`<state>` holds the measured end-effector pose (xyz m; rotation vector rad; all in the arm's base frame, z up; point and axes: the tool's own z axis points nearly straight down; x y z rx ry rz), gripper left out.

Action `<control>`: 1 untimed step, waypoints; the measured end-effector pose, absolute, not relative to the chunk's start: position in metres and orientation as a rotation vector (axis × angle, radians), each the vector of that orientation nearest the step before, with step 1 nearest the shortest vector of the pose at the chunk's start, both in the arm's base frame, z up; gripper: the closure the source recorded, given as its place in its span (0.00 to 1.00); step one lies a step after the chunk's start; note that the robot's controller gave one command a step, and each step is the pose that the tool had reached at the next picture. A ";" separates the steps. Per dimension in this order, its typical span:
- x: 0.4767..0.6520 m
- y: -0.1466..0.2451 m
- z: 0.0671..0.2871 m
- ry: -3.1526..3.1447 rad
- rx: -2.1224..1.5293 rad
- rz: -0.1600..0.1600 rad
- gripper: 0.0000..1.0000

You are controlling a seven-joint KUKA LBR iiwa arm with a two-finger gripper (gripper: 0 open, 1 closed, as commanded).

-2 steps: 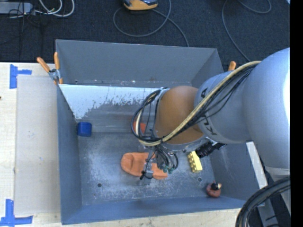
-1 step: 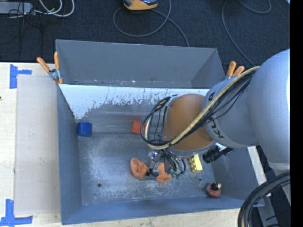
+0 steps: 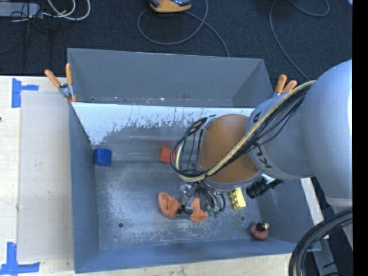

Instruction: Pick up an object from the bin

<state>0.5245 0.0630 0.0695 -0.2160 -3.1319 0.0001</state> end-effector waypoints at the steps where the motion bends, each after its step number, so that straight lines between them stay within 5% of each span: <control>1: 0.522 0.061 0.070 -3.130 -0.244 -0.001 1.00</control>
Offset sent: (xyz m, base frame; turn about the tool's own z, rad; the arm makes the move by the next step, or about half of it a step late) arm -0.0155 0.0051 0.0100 0.0577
